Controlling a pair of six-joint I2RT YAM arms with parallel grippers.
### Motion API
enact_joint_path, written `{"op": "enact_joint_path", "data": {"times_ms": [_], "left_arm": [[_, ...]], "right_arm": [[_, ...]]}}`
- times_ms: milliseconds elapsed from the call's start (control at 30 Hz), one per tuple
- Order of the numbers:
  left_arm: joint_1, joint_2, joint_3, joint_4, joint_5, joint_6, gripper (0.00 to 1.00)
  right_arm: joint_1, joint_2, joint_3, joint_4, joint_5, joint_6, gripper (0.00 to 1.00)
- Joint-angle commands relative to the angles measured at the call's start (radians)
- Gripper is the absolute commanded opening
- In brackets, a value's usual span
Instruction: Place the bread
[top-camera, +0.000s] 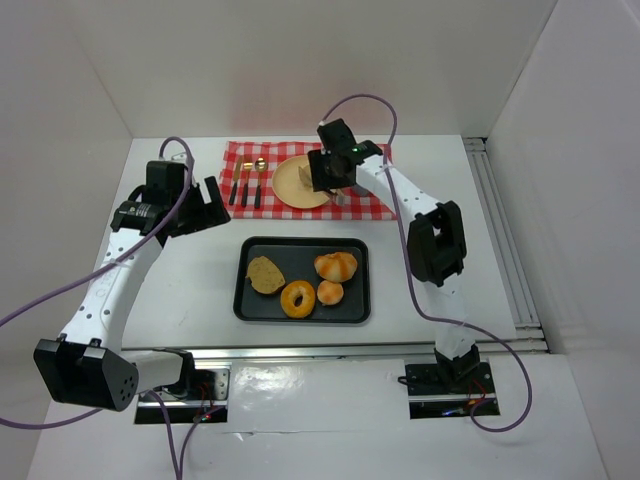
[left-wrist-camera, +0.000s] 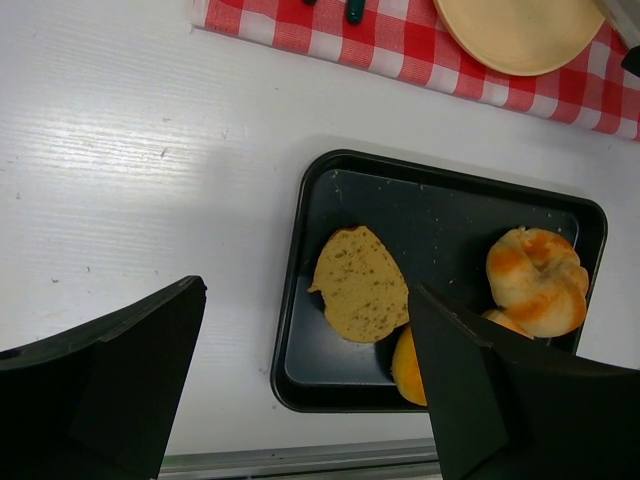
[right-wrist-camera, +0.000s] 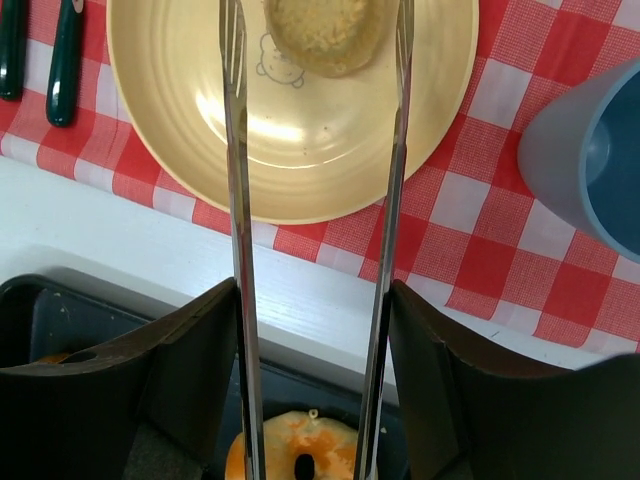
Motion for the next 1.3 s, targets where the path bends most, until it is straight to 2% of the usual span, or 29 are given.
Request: {"op": "enact_joint_path", "data": {"times_ms": [0, 267, 367, 500, 600, 633, 733, 867, 967, 1067, 1200, 1267], "left_arm": [[0.005, 0.002, 0.020, 0.004, 0.036, 0.018, 0.95], [0.005, -0.009, 0.020, 0.004, 0.055, 0.018, 0.95], [0.005, -0.029, 0.020, 0.004, 0.076, 0.018, 0.95], [0.005, -0.038, 0.001, 0.004, 0.113, 0.036, 0.94], [0.005, -0.038, -0.034, -0.005, 0.178, 0.036, 0.91], [-0.021, -0.038, -0.045, -0.005, 0.197, 0.036, 0.90], [-0.087, -0.057, -0.109, -0.020, 0.223, 0.007, 0.88], [-0.121, -0.103, -0.164, -0.045, 0.148, -0.047, 0.91], [-0.121, -0.138, -0.149, -0.065, 0.084, -0.070, 0.93], [-0.121, -0.138, -0.120, -0.074, 0.070, -0.079, 0.94], [-0.112, -0.110, -0.102, -0.074, 0.061, -0.079, 0.94], [-0.112, -0.110, -0.101, -0.074, 0.070, -0.079, 0.94]], "right_arm": [[-0.001, -0.079, 0.039, 0.061, 0.025, -0.002, 0.66], [0.065, -0.255, 0.016, -0.015, 0.000, -0.031, 0.65], [0.136, -0.350, -0.100, -0.069, -0.028, -0.041, 0.63], [0.250, -0.576, -0.411, -0.107, -0.076, 0.001, 0.63], [0.331, -0.671, -0.533, -0.129, -0.050, 0.085, 0.63], [0.344, -0.730, -0.594, -0.143, -0.030, 0.107, 0.63], [0.353, -0.826, -0.637, -0.155, 0.012, 0.182, 0.63], [0.353, -0.852, -0.613, -0.247, -0.008, 0.193, 0.63], [0.417, -0.852, -0.637, -0.284, -0.059, 0.216, 0.63], [0.471, -0.852, -0.691, -0.273, -0.111, 0.257, 0.63], [0.566, -0.803, -0.691, -0.273, -0.102, 0.282, 0.63], [0.576, -0.773, -0.681, -0.273, -0.102, 0.282, 0.63]]}}
